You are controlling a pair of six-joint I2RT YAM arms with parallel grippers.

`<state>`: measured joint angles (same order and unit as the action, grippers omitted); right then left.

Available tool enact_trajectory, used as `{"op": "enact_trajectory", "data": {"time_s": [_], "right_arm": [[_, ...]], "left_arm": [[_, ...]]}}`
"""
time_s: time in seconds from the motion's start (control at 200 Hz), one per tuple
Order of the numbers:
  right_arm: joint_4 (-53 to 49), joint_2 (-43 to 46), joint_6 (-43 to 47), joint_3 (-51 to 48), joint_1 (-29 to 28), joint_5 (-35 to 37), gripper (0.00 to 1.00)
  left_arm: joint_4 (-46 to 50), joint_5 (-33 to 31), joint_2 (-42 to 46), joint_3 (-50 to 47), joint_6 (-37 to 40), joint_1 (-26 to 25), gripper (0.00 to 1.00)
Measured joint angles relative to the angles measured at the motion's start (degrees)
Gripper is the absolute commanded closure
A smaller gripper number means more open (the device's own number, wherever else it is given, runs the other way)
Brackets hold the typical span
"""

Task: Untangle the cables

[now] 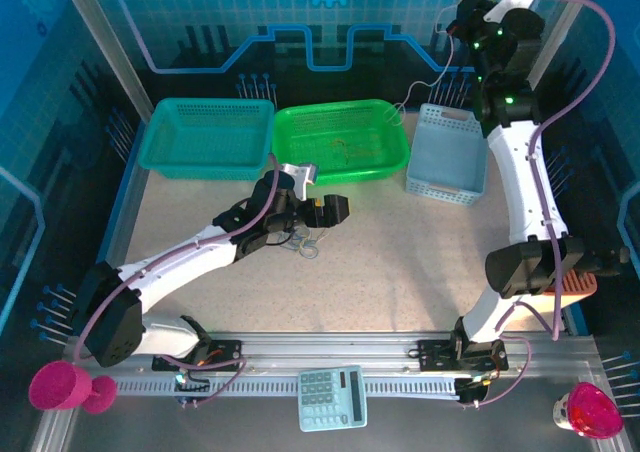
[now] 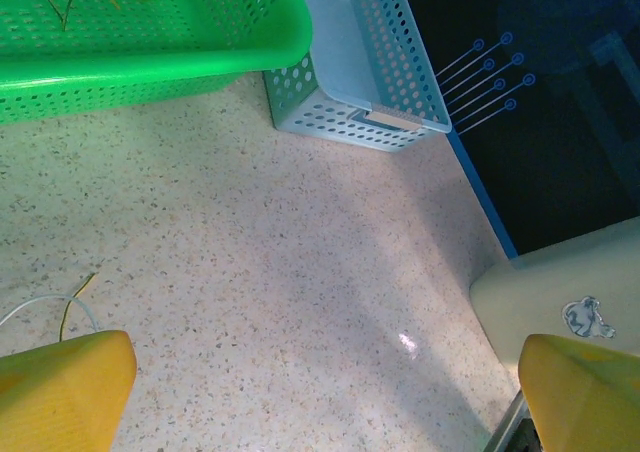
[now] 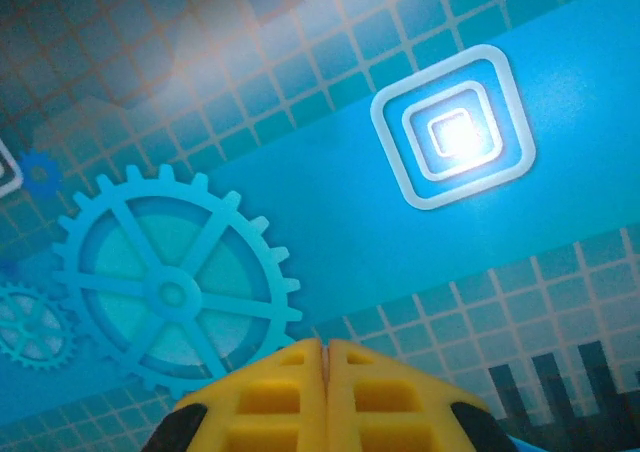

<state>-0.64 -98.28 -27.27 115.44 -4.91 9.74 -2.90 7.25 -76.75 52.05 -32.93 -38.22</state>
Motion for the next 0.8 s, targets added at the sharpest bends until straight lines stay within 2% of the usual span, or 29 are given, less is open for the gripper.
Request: {"op": "enact_trajectory", "data": {"time_s": [0.46, 0.8], "right_arm": [[2.8, -0.7, 2.3, -1.3, 1.4, 8.0, 1.0], [-0.9, -0.7, -1.9, -12.3, -0.7, 16.5, 0.95]], "left_arm": [[0.5, -0.2, 0.0, 0.0, 0.0, 0.0, 0.01], [0.5, -0.1, 0.4, 0.0, 0.0, 0.0, 0.01]]}}
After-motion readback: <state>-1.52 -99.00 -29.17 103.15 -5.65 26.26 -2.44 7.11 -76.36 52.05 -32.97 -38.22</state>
